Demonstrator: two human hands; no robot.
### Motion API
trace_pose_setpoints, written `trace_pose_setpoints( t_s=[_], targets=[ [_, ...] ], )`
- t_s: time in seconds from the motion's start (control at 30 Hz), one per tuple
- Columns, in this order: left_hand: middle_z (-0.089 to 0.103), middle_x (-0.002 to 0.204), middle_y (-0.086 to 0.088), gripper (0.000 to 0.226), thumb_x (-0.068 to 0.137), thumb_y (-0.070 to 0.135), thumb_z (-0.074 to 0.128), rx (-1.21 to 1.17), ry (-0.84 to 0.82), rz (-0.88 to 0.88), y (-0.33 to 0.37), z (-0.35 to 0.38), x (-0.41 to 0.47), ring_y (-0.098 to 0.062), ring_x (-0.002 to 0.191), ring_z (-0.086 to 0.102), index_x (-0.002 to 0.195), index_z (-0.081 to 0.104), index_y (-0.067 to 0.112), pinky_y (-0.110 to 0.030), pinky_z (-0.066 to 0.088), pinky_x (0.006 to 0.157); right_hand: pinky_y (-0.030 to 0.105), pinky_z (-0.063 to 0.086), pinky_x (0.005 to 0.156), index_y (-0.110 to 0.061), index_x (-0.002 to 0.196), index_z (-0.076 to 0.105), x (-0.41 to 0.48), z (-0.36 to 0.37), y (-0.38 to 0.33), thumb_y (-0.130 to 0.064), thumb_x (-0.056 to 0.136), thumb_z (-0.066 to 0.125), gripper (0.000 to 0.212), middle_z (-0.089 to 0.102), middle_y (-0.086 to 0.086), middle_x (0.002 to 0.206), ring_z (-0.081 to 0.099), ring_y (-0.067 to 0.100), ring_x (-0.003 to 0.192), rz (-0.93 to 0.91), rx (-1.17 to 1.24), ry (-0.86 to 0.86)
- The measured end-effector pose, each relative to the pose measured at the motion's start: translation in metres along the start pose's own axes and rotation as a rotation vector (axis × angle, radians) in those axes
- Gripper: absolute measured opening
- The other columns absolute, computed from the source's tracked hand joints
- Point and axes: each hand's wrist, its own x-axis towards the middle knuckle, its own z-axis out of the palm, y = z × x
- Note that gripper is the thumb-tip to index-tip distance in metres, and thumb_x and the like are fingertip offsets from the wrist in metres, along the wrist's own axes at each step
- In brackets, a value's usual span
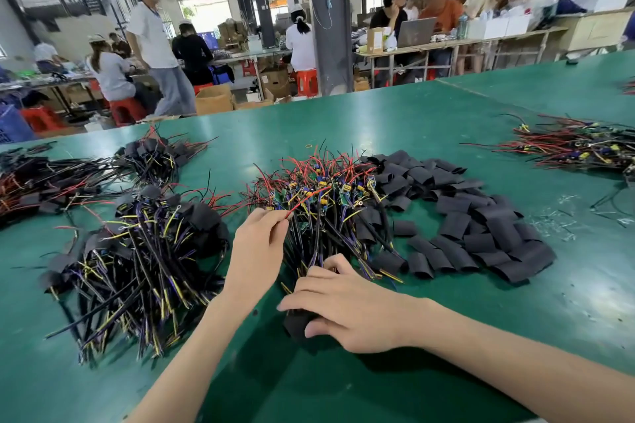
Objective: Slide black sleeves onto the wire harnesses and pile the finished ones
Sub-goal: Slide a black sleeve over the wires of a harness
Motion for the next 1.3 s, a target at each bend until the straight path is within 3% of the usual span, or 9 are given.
trace_pose_setpoints(
  t_s=[0.13, 0.3, 0.43, 0.6, 0.73, 0.93, 1.1, 1.23, 1.3],
  targets=[
    [0.057, 0.074, -0.010, 0.011, 0.090, 0.007, 0.062, 0.006, 0.024, -0.009, -0.004, 0.000, 0.000, -0.028, 0.070, 0.053, 0.084, 0.069, 0.001, -0.034, 0.040, 0.070, 0.039, 0.028, 0.092, -0.016, 0.127, 0.050, -0.001, -0.006, -0.002, -0.017, 0.096, 0.046, 0.032, 0.047, 0.002, 0.109, 0.037, 0.017, 0.100, 0.011, 0.063, 0.056],
    [0.061, 0.087, -0.007, 0.018, 0.088, -0.003, 0.059, 0.009, 0.046, -0.004, -0.006, 0.000, -0.001, -0.021, 0.071, 0.054, 0.102, 0.069, 0.004, -0.023, 0.036, 0.069, 0.040, 0.032, 0.089, -0.005, 0.113, 0.052, -0.002, -0.019, 0.015, -0.009, 0.091, 0.040, 0.025, 0.047, 0.006, 0.106, 0.040, 0.017, 0.097, 0.195, 0.330, 0.256],
    [0.062, 0.087, -0.006, 0.016, 0.089, -0.003, 0.056, -0.010, 0.051, -0.049, -0.007, 0.000, -0.001, -0.018, 0.074, 0.052, 0.098, 0.067, 0.005, -0.020, 0.033, 0.069, 0.037, 0.031, 0.089, -0.009, 0.116, 0.046, -0.008, -0.017, 0.046, -0.005, 0.095, 0.043, 0.022, 0.042, -0.001, 0.106, 0.036, 0.015, 0.097, 0.434, 0.403, 0.394],
    [0.059, 0.090, -0.007, 0.016, 0.090, -0.006, 0.053, -0.042, 0.000, -0.081, -0.006, 0.002, -0.003, -0.020, 0.075, 0.053, 0.097, 0.066, 0.001, -0.030, 0.045, 0.075, 0.033, 0.023, 0.089, -0.025, 0.140, 0.035, -0.016, -0.005, 0.082, -0.023, 0.100, 0.037, 0.040, 0.043, -0.002, 0.119, 0.034, 0.018, 0.110, 0.465, -0.191, 0.159],
    [0.064, 0.094, -0.009, 0.017, 0.090, -0.005, 0.055, -0.032, 0.012, -0.033, -0.002, 0.002, -0.005, -0.021, 0.080, 0.056, 0.100, 0.068, 0.000, -0.019, 0.038, 0.076, 0.036, 0.023, 0.090, -0.030, 0.141, 0.038, -0.018, -0.001, 0.087, -0.031, 0.101, 0.035, 0.040, 0.046, -0.002, 0.121, 0.035, 0.019, 0.111, 0.431, -0.265, 0.101],
    [0.061, 0.083, 0.001, 0.010, 0.089, 0.003, 0.062, -0.057, 0.014, 0.015, 0.003, 0.001, -0.007, -0.016, 0.073, 0.056, 0.093, 0.072, 0.004, -0.007, 0.037, 0.071, 0.032, 0.024, 0.094, -0.022, 0.142, 0.040, -0.014, -0.004, 0.089, -0.030, 0.102, 0.035, 0.041, 0.047, -0.002, 0.127, 0.033, 0.015, 0.115, 0.435, -0.125, 0.080],
    [0.062, 0.081, -0.003, 0.009, 0.088, 0.002, 0.064, -0.047, 0.002, 0.067, 0.002, 0.001, -0.007, -0.015, 0.069, 0.055, 0.091, 0.072, 0.004, -0.011, 0.037, 0.069, 0.036, 0.030, 0.101, -0.007, 0.140, 0.040, -0.010, -0.006, 0.085, -0.018, 0.098, 0.049, 0.045, 0.047, 0.010, 0.123, 0.040, 0.024, 0.115, 0.501, 0.081, 0.168],
    [0.059, 0.079, 0.000, 0.009, 0.088, 0.003, 0.064, -0.060, 0.003, 0.077, 0.003, 0.000, -0.007, -0.010, 0.067, 0.052, 0.091, 0.072, 0.005, -0.007, 0.036, 0.069, 0.015, 0.029, 0.088, -0.005, 0.128, 0.051, -0.008, -0.011, 0.079, -0.007, 0.093, 0.054, 0.035, 0.046, 0.006, 0.112, 0.045, 0.018, 0.103, 0.534, 0.290, 0.326],
    [0.059, 0.079, 0.000, 0.009, 0.088, 0.003, 0.064, -0.067, 0.000, 0.081, 0.003, 0.000, -0.007, -0.011, 0.068, 0.053, 0.091, 0.072, 0.005, -0.009, 0.036, 0.068, 0.013, 0.027, 0.083, -0.005, 0.127, 0.051, -0.008, -0.013, 0.077, -0.006, 0.093, 0.054, 0.034, 0.044, 0.002, 0.107, 0.044, 0.014, 0.098, 0.548, 0.331, 0.367]
  ],
)
